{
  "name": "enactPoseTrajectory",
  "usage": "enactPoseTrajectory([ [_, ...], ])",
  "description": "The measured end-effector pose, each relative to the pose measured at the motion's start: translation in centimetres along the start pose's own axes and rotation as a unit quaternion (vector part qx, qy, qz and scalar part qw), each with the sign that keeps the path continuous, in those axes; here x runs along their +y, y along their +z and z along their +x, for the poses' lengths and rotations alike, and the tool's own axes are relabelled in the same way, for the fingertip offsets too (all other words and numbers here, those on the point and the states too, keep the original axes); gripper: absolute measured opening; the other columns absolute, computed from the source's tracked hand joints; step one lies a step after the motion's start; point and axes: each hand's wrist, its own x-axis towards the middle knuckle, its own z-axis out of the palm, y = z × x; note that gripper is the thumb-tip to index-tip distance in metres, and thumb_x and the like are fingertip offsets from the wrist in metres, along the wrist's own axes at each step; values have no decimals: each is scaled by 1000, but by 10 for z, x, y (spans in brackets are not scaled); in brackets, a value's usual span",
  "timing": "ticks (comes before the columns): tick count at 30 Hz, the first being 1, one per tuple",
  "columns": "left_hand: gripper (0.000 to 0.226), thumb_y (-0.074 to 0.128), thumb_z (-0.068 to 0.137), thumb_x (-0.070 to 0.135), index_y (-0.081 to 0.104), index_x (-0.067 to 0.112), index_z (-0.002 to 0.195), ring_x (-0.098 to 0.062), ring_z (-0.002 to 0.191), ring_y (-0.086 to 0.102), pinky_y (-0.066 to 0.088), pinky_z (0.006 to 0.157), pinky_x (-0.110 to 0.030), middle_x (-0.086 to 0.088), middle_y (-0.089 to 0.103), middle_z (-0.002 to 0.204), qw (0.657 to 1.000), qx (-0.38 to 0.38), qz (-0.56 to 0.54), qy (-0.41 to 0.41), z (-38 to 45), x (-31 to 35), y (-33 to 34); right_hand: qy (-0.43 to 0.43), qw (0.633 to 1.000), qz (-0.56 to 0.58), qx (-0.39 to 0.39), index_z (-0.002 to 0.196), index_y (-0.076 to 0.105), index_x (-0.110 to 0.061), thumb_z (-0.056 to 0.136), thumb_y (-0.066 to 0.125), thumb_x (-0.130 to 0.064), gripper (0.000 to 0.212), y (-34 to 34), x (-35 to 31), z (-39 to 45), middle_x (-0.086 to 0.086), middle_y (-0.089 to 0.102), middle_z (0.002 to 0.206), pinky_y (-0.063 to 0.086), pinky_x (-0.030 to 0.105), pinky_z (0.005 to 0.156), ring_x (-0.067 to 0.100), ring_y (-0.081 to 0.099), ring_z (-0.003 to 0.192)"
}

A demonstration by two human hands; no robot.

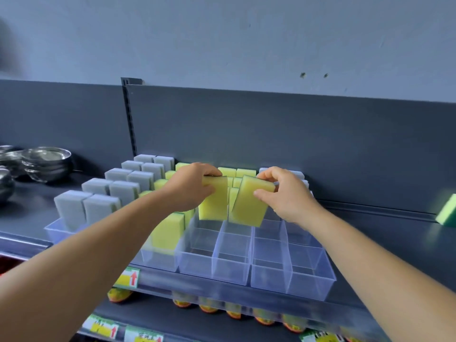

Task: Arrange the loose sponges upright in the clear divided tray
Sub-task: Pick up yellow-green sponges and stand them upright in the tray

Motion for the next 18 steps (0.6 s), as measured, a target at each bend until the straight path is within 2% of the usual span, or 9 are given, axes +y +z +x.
enactPoseTrajectory([
  [2,40,58,89,13,57,25,128,-20,109,58,43,84,-24,3,59,130,1000,-13,1,1,0,-7,2,-2,1000,-24,-7,114,58,-22,84,68,-26,32,10,-2,3,-4,58,115,42,26,80,12,50,93],
  [5,42,57,89,9,56,23,129,-20,112,56,41,82,-22,3,57,131,999,-38,24,17,3,-16,5,3,998,-61,-22,119,56,-22,85,66,-24,36,24,-4,7,-6,50,117,38,22,84,10,46,97],
  [9,44,56,89,10,53,24,131,-22,118,51,41,93,-28,0,53,132,993,-62,83,55,10,-21,14,1,991,-128,-29,116,55,-19,85,65,-23,32,36,-5,9,-3,48,120,40,25,87,15,50,105],
  [13,42,58,88,14,52,24,129,-21,115,50,47,92,-36,1,55,127,983,-69,150,74,12,-27,23,-22,981,-186,-54,113,52,-18,88,63,-24,28,45,-6,8,-5,44,118,35,25,76,18,51,103],
  [18,38,62,88,18,54,20,124,-22,111,52,50,87,-38,1,57,124,972,-91,200,81,13,-30,31,-16,966,-241,-93,118,51,-16,87,64,-27,35,54,-5,4,1,45,125,43,34,92,21,46,114],
])
